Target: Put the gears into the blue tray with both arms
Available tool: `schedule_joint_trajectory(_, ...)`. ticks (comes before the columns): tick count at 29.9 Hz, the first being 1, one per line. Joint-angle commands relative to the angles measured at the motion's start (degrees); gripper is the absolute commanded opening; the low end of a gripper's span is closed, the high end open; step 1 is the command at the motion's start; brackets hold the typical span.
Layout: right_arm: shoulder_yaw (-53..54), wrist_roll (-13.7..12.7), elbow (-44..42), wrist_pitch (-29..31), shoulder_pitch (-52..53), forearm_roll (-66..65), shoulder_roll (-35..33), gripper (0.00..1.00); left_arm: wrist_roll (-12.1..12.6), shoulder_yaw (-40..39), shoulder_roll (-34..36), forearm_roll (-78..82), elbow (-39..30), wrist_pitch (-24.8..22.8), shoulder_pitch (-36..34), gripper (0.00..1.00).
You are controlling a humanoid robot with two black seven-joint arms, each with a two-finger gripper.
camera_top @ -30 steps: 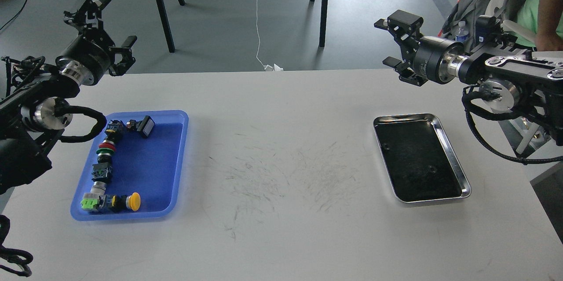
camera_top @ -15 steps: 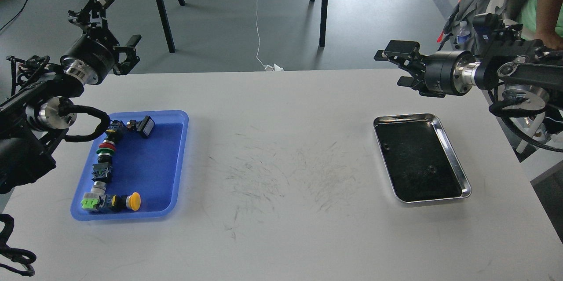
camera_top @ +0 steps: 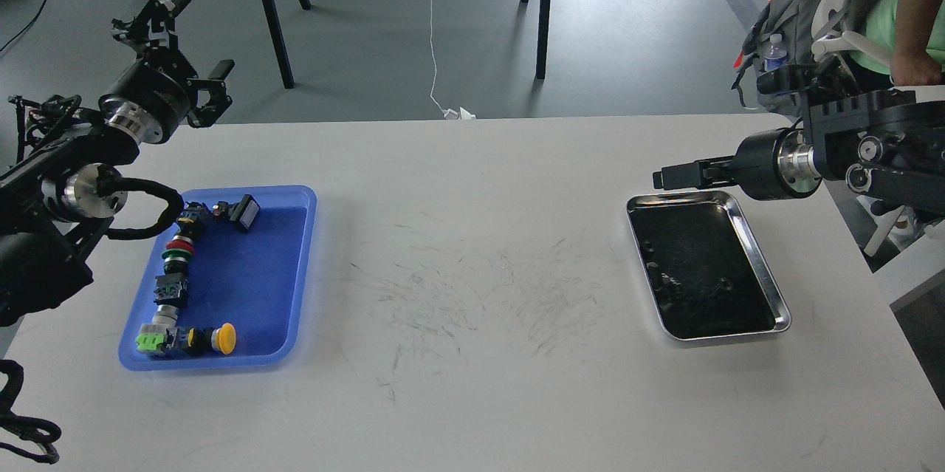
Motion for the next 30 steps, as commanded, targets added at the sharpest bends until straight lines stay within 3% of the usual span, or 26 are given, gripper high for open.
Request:
schedule_joint_trajectory(1,0.1,0.7,0.1,0.2,-0.1,-12.8,0.4,0.96,0.1,0.0,0.0,0.1,0.1,0.0,-0.1,0.99)
schedule_joint_trajectory(11,-0.5,6.0,-2.6,1.3,-1.5,-29.0,5.6,0.95,0.1,0.0,-0.2,0.2,0.1,0.0,0.6,0.99)
schedule_joint_trajectory(30,-6.9,13.2,-12.9,0.5,-5.2,-36.9,16.7,0.87,0.1,0.1,0.0,0.2,0.1,-0.1,0.6,0.99)
